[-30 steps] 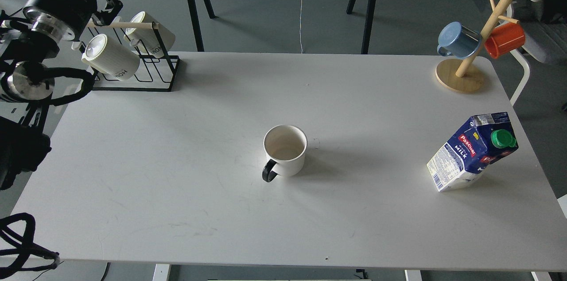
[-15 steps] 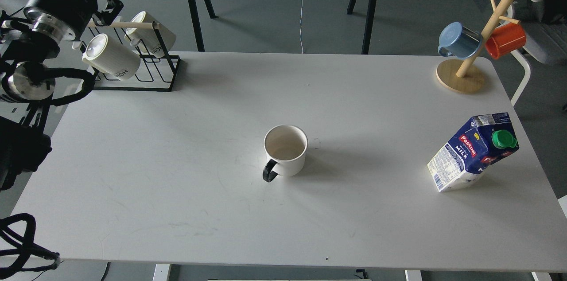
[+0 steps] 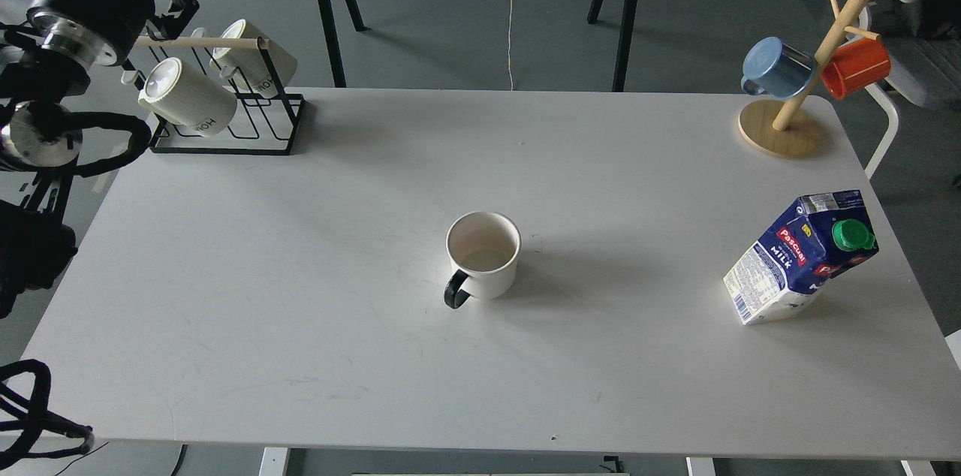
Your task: Place cup and milk with both arms
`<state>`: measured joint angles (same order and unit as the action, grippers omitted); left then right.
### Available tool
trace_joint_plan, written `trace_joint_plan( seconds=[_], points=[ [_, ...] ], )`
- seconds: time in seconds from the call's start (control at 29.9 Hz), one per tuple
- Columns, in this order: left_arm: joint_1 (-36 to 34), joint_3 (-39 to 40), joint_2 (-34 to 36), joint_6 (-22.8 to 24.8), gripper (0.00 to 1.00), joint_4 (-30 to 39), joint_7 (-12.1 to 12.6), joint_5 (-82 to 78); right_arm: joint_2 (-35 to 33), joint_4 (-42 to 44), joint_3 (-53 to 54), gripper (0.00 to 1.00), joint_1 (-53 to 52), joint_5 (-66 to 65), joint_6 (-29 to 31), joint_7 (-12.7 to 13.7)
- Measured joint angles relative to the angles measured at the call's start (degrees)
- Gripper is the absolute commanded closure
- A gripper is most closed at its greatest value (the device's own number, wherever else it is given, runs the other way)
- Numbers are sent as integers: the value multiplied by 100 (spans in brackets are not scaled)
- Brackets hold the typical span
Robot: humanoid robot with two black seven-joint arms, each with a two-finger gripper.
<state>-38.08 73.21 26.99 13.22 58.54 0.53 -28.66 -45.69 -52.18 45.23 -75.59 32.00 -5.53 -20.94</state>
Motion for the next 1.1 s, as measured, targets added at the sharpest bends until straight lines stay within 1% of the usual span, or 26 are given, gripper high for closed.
trace_joint_plan(
  seconds=[0.13,0.33,0.4,0.43,0.5,0.53,0.6,0.67,0.87,1.1],
  points=[
    [-5,0,0,-5,1,0,0,0,41,50,-67,1,159,-45,1,46],
    [-6,-16,-1,-13,1,-1,0,0,35,65,-115,1,562,-112,29,18],
    [-7,-17,-1,-13,1,-1,0,0,50,37,-88,1,787,-114,275,79],
    [-6,-17,0,-13,1,-1,0,0,50,-3,-80,1,865,-102,473,152],
    [-7,-18,0,-12,1,-1,0,1,24,-255,-51,1,1100,-56,907,483],
    [-7,-18,1,-11,1,-1,0,1,4,-428,-22,1,1240,-40,1015,652],
    [-6,-18,1,-13,1,-1,0,2,-126,-783,104,1,1513,-13,1125,897],
    [-5,-19,2,-13,1,-2,0,2,-361,-1180,269,1,1835,53,1243,1017],
    [2,-43,-9,-12,1,-9,0,1,-1001,-2281,538,1,2939,639,1960,1091],
    [2,-61,-10,-13,1,-10,0,1,-1571,-2964,604,1,3965,1300,2785,1058]
  ],
)
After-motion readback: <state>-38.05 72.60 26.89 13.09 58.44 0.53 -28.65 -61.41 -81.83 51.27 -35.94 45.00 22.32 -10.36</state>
